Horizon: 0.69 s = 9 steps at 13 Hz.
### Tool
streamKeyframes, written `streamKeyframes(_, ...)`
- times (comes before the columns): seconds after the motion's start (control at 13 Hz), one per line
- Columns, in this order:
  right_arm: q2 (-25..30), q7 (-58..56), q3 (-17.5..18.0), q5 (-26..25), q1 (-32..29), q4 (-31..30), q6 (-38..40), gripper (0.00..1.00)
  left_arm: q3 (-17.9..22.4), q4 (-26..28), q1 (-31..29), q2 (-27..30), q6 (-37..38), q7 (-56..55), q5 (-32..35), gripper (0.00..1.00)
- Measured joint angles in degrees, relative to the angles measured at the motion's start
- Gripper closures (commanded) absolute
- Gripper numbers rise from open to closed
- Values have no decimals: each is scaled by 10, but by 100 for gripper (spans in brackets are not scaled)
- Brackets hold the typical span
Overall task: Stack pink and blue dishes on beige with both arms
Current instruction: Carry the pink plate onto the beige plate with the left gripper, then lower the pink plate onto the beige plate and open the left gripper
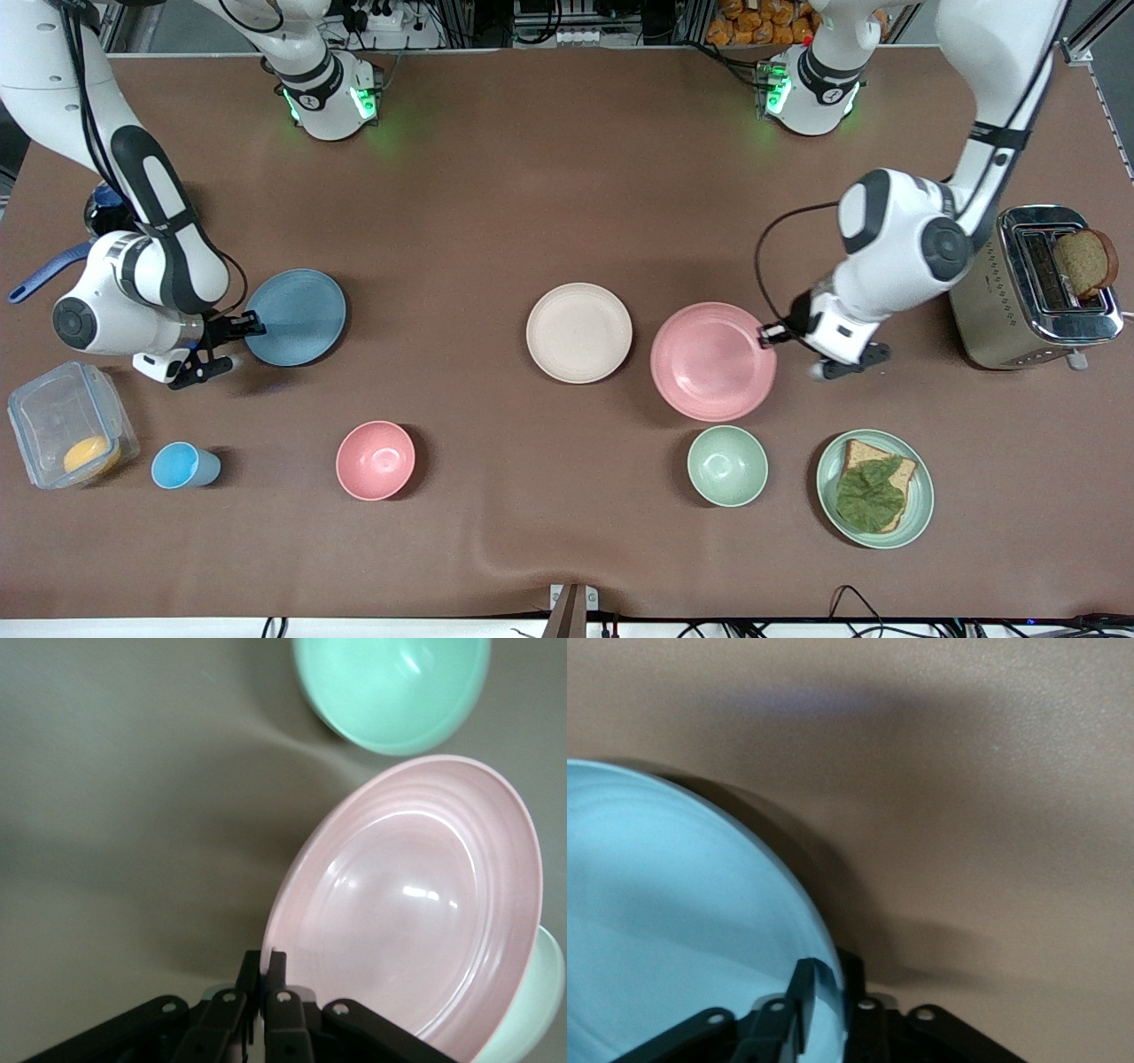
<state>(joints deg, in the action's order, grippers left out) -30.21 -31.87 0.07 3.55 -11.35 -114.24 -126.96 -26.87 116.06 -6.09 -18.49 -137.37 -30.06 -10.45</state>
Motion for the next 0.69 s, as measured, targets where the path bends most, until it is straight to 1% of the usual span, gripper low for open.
streamKeyframes(0.31,0,-3,0,1,3,47,82,100,-4,-8,76,-15,-5,-37,0,100)
streamKeyframes(0.54,0,-3,0,1,6,78,126,100,-4,-7,110,-52,-45,-62,0,100)
streamKeyframes(0.69,0,-3,0,1,7,110,170,100,-3,-7,134,-75,-77,-88,0,100)
